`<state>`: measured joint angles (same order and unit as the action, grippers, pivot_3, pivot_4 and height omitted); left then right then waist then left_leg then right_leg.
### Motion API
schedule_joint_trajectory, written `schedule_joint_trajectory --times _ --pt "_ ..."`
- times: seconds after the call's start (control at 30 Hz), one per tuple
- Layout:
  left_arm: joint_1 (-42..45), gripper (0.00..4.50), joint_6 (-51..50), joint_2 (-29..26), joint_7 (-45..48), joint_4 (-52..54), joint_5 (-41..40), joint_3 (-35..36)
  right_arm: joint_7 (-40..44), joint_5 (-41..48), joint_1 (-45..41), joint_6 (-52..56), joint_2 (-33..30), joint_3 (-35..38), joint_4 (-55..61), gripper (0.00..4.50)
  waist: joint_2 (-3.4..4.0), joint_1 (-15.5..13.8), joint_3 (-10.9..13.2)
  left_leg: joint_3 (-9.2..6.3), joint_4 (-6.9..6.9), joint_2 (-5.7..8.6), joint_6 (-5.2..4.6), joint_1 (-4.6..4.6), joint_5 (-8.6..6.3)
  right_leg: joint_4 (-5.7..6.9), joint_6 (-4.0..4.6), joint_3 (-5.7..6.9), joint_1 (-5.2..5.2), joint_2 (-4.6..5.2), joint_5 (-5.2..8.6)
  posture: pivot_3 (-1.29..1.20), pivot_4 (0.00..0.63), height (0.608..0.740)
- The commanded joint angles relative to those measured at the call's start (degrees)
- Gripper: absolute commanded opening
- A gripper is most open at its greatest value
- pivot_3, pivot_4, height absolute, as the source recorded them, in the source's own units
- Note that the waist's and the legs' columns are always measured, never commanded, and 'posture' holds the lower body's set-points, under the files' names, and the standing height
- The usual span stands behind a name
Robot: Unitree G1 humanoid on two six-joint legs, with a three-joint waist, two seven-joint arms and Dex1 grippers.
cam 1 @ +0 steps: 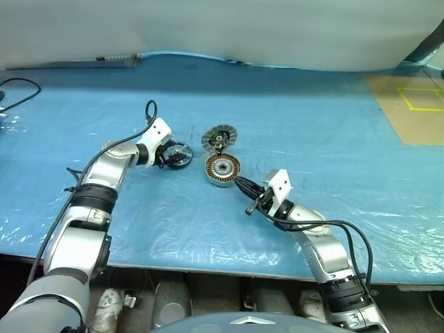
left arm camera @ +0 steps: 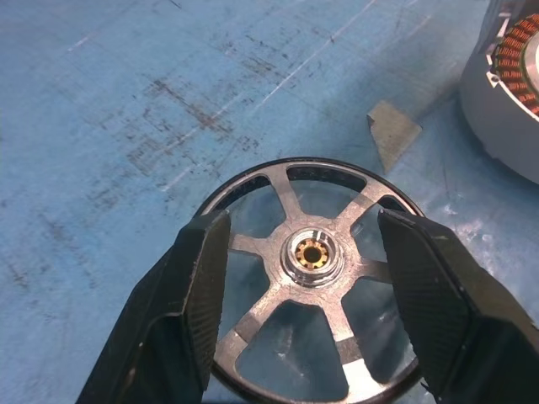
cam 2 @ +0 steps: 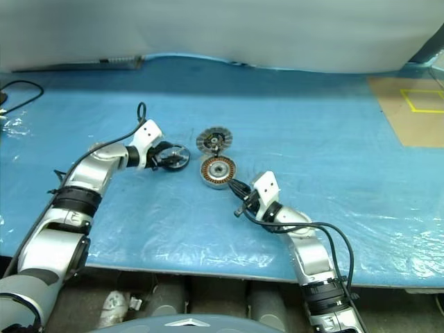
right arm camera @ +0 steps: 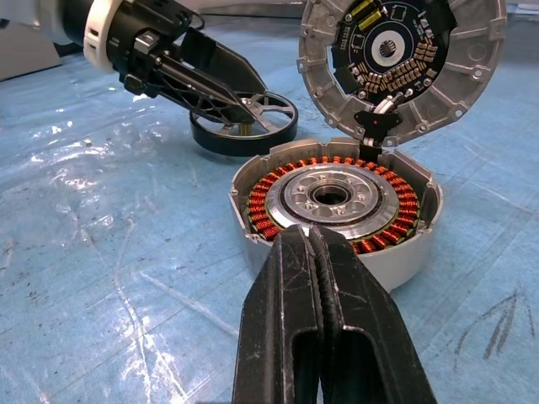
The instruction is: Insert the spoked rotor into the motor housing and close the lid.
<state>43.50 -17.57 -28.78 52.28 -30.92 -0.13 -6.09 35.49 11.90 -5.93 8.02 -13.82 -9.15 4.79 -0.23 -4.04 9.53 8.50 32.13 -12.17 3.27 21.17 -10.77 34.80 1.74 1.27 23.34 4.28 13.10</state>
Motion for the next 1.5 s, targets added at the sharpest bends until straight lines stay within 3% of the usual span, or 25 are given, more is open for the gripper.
schedule_joint_trajectory --times 0.03,0.53,1.07,1.27,1.5 --pt "-0.2 2.94 -2.6 -1.0 -1.4 6.0 -1.4 1.9 0.0 0.4 -0.2 -1.0 0.1 0.4 0.6 0.00 0.00 0.0 0.0 0.00 0.00 0.00 0.00 0.00 0.00 0.00 0.00 0.00 0.00 0.00 0.00 0.00 0.150 0.740" --pt "-2.9 2.94 -22.6 -0.1 -6.8 14.4 -4.2 2.5 -0.1 -0.6 -0.5 -1.0 0.3 -0.3 -0.1 0.00 0.02 0.1 0.0 0.01 -0.03 0.01 0.00 0.03 0.00 -0.06 0.00 0.00 0.02 0.00 0.00 0.00 0.150 0.740" --pt "-3.9 2.94 -23.2 2.0 -7.4 11.9 -6.3 1.0 -0.4 -1.3 -0.9 -0.9 0.3 -0.5 -0.7 0.00 0.03 0.1 0.0 0.01 -0.04 0.02 0.00 0.04 0.00 -0.08 0.00 0.00 0.04 0.00 0.01 0.00 0.150 0.740" --pt "-3.3 1.45 -20.0 1.8 -6.4 7.2 -5.5 0.1 -0.4 -1.3 -0.3 -0.9 0.0 -0.2 -0.2 0.00 0.20 -0.1 0.0 0.01 -0.04 0.06 -0.01 -0.09 -0.01 -0.08 0.00 -0.01 -0.10 0.05 0.01 0.00 0.150 0.740" --pt "-3.0 1.38 -17.7 0.0 -5.2 6.2 -5.4 1.0 -0.9 -1.3 0.1 -1.0 -0.2 0.0 0.0 0.00 0.23 -0.1 0.0 0.01 -0.05 0.11 -0.02 -0.16 -0.01 -0.07 -0.03 -0.04 -0.17 0.11 0.02 0.00 0.150 0.740"
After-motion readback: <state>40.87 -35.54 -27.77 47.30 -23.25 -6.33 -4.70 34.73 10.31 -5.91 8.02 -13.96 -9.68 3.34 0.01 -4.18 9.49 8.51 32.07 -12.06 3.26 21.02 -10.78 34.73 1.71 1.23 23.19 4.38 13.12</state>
